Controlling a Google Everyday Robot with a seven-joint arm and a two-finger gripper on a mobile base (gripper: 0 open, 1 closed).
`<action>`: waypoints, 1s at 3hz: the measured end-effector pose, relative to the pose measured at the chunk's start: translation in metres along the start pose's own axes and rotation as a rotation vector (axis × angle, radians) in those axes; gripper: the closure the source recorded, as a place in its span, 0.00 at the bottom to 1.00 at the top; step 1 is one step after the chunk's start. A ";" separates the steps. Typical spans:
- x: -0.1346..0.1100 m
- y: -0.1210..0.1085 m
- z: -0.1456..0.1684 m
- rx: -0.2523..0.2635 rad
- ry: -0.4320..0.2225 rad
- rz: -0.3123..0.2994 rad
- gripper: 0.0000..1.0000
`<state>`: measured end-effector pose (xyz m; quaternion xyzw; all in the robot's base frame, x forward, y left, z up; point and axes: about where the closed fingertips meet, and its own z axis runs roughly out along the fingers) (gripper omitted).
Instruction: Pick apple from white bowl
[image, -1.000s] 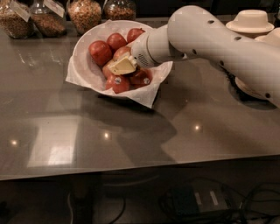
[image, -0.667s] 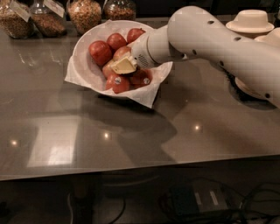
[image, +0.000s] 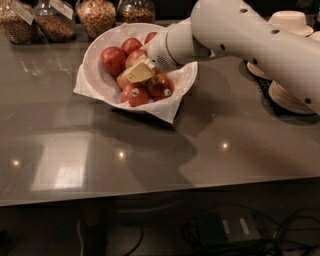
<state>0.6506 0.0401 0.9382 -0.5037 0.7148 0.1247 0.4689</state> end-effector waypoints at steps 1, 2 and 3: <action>-0.016 0.002 -0.013 -0.035 0.011 -0.058 1.00; -0.030 0.003 -0.032 -0.109 0.024 -0.117 1.00; -0.039 0.001 -0.063 -0.177 0.056 -0.160 1.00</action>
Offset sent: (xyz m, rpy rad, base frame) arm -0.0393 -0.0135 0.0623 -0.1512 0.0528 0.2705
